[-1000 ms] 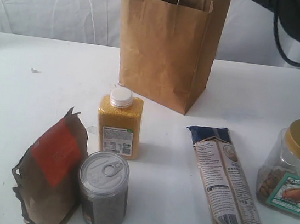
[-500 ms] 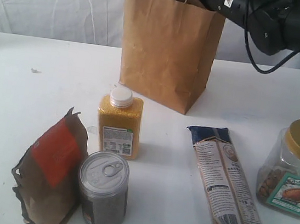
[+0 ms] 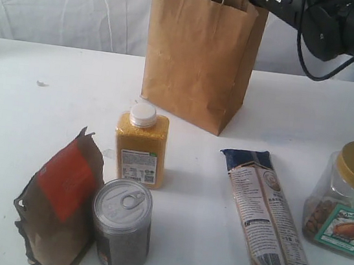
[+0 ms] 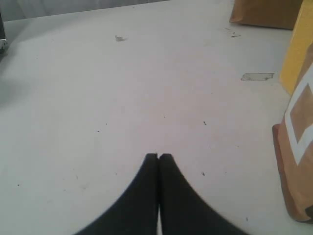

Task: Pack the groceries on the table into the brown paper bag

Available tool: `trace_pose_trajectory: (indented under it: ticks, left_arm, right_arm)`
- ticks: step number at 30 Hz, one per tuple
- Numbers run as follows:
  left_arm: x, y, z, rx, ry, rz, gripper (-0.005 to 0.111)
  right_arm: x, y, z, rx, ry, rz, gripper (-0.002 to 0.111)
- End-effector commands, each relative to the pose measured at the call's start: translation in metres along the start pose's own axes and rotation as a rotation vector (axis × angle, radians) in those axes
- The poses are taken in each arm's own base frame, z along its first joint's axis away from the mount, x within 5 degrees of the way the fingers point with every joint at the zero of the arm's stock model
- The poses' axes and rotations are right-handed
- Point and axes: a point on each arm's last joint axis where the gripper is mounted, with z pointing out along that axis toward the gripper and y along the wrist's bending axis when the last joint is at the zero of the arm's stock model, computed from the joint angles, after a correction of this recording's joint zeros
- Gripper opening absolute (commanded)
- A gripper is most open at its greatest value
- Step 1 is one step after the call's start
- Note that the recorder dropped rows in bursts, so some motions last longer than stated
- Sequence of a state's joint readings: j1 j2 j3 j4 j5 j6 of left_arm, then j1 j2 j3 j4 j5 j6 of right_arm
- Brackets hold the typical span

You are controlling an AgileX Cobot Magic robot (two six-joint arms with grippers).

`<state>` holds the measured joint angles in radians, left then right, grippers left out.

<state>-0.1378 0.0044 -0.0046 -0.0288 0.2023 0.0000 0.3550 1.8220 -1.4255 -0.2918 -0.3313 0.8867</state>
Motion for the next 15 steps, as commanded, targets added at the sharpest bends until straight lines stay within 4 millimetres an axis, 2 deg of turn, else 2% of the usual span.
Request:
trace_pose_trajectory:
  ticks: [1, 5, 9, 12, 15]
  left_arm:
    - [0.001, 0.0, 0.0, 0.006, -0.001, 0.002, 0.0]
    - [0.001, 0.0, 0.0, 0.006, -0.001, 0.002, 0.0]
    - [0.001, 0.0, 0.0, 0.006, -0.001, 0.002, 0.0]
    - [0.001, 0.0, 0.0, 0.006, -0.001, 0.002, 0.0]
    - [0.001, 0.0, 0.0, 0.006, -0.001, 0.002, 0.0]
  right_arm:
    - [-0.018, 0.016, -0.01, -0.036, -0.033, -0.02, 0.001]
    - [-0.021, 0.03, -0.02, -0.003, 0.012, -0.026, 0.001]
    - [-0.021, 0.038, -0.024, -0.012, 0.034, -0.171, 0.001]
    - [-0.018, 0.034, -0.021, -0.014, 0.036, -0.213, 0.001]
    - [-0.015, 0.021, -0.017, 0.031, 0.057, -0.207, 0.001]
